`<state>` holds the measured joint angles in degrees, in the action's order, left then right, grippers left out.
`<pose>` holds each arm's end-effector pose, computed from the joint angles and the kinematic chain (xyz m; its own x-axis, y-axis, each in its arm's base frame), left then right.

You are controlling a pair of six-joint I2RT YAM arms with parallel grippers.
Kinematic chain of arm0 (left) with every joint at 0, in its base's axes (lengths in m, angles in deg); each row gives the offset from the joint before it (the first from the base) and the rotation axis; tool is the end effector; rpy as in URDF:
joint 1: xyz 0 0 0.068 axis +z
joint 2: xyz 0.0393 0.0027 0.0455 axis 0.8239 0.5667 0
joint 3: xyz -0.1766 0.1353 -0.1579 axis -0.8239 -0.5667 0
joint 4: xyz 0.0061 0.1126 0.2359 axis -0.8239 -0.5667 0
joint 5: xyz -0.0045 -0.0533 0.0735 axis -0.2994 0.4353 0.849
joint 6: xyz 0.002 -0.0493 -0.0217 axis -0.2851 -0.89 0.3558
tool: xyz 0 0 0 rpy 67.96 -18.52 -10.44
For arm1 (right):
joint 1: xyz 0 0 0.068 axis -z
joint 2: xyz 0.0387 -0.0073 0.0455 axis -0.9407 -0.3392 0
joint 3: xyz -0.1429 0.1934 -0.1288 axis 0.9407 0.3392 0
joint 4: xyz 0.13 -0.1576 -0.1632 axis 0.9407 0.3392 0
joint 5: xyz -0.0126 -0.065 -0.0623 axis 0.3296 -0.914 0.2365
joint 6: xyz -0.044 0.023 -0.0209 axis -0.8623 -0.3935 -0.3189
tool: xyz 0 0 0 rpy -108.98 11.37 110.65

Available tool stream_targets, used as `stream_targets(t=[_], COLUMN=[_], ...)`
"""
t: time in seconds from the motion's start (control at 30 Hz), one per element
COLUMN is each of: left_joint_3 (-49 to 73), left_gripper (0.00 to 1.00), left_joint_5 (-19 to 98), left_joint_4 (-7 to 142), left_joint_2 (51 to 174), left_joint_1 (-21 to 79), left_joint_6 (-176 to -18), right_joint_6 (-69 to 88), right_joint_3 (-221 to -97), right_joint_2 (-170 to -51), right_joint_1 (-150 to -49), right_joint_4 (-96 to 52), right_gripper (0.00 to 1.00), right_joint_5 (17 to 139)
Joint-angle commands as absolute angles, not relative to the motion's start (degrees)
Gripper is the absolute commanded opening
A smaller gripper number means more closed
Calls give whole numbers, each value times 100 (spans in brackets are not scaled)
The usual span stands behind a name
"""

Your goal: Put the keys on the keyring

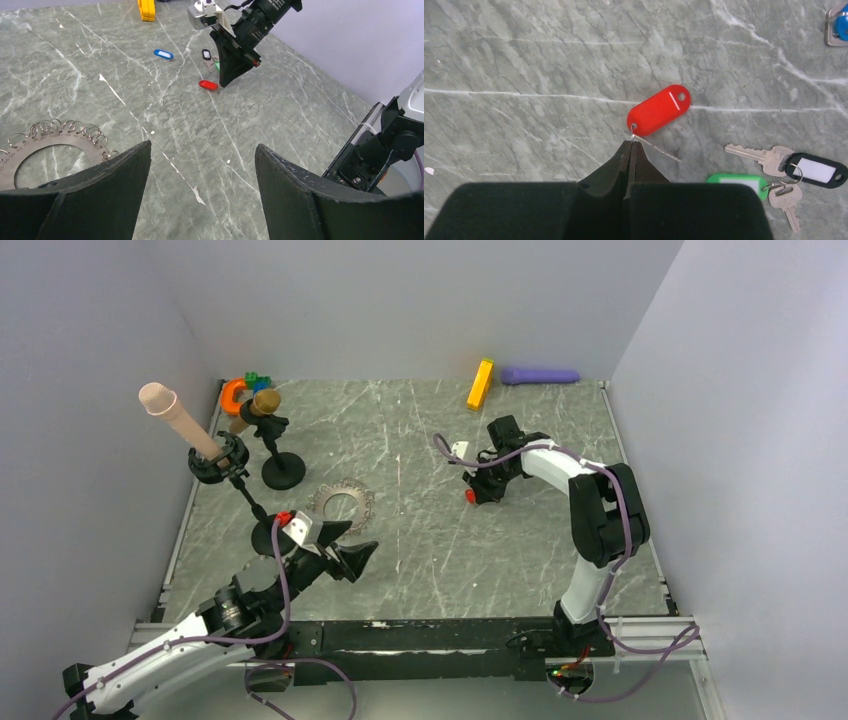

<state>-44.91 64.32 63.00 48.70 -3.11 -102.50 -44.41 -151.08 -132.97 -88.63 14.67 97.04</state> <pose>0.0665 -0.0893 0.2450 -0.1880 -0.2400 -0.9524 0.6415 0.7043 -0.3041 0.3247 0.1250 0.1734 -0.3227 -0.7979 -0.5092 -0.9400 0.3331 0.0737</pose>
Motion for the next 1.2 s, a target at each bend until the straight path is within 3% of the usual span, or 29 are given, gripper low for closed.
stream_targets(t=[0.0,0.4,1.17], left_joint_3=[-4470,-4522,-4521], left_gripper=[81,81,82], left_joint_5=[6476,6440,6104], left_joint_4=[6253,6245,6465], left_joint_2=[4755,4683,4846], left_joint_1=[-332,-332,-332], left_joint_6=[-10350,-10405,-10427], right_joint_6=[-4345,-4207,-4924], right_joint_3=[-15188,-15171,-13855], right_joint_2=[-13272,-13307,-10536], right_joint_1=[-8952,-9053,-8771], right_joint_4=[1203,1030,2212], right_gripper=[0,0,0], right_joint_5=[9942,9973,9878])
